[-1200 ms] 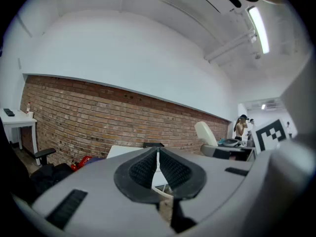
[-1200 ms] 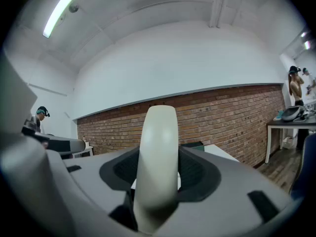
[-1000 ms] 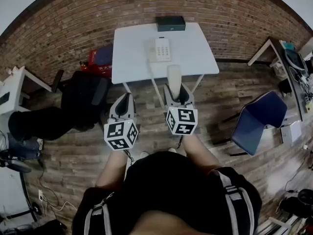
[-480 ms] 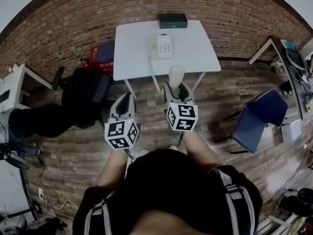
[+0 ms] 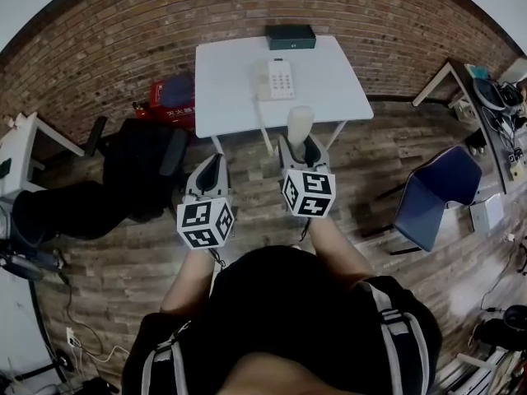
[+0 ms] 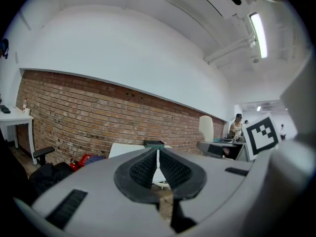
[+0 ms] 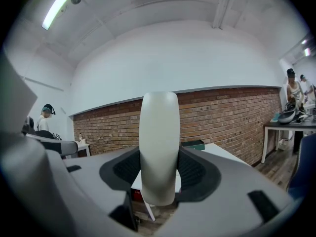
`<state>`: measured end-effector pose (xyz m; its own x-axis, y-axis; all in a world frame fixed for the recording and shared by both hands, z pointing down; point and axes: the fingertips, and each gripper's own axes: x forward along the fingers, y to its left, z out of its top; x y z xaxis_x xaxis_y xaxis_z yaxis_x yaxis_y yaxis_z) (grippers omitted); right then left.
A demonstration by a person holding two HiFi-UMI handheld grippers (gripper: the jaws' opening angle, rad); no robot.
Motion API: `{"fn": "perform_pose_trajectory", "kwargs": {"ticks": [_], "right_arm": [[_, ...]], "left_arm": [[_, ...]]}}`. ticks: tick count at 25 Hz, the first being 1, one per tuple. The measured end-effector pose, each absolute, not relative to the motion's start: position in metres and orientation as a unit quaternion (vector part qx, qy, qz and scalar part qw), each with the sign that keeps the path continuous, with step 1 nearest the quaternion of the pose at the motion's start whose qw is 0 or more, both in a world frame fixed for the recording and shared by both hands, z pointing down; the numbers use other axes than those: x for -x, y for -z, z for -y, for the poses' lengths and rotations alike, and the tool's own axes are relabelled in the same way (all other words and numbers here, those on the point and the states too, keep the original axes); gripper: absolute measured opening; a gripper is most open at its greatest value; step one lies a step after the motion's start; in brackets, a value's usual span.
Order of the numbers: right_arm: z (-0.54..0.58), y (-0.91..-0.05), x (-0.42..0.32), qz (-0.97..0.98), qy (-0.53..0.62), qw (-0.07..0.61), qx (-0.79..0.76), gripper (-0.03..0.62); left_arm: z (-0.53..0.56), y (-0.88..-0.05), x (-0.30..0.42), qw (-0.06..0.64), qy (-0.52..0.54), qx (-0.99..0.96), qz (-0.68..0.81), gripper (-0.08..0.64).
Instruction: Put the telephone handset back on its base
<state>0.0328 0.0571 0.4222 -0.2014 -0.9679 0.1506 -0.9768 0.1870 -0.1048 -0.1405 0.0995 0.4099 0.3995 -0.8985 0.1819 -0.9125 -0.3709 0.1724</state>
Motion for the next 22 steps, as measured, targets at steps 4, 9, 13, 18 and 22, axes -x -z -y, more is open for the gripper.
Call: {"fn": "perform_pose_trajectory", "kwargs": {"ticks": [4, 9, 13, 18, 22], "right_arm": [[-0.056, -0.421, -0.018, 0.759, -0.086, 0.023, -0.645, 0.202], [-0.056, -0.421, -0.001, 0.754, -0.08, 0.025, -0.652, 0.202], [-0.053, -0.424, 0.001, 0.75, -0.083, 0.022, -0.656, 0.202], [-0.04, -0.427, -0.004, 0.753, -0.081, 0.021, -0.653, 0.202], [-0.022, -0.426, -0.011, 0.758, -0.077, 0.018, -0.648, 0.202]], "left_arm": [[-0.095, -0.409, 0.164, 0.119, -0.027, -0.833, 0.54, 0.015], [-0.089, -0.416, 0.194, 0.125, -0.03, -0.829, 0.545, 0.015], [-0.084, -0.423, 0.2, 0.129, -0.038, -0.829, 0.543, 0.015], [-0.073, -0.423, 0.187, 0.118, -0.039, -0.837, 0.534, 0.015], [-0.057, -0.421, 0.178, 0.103, -0.035, -0.838, 0.534, 0.015]]}}
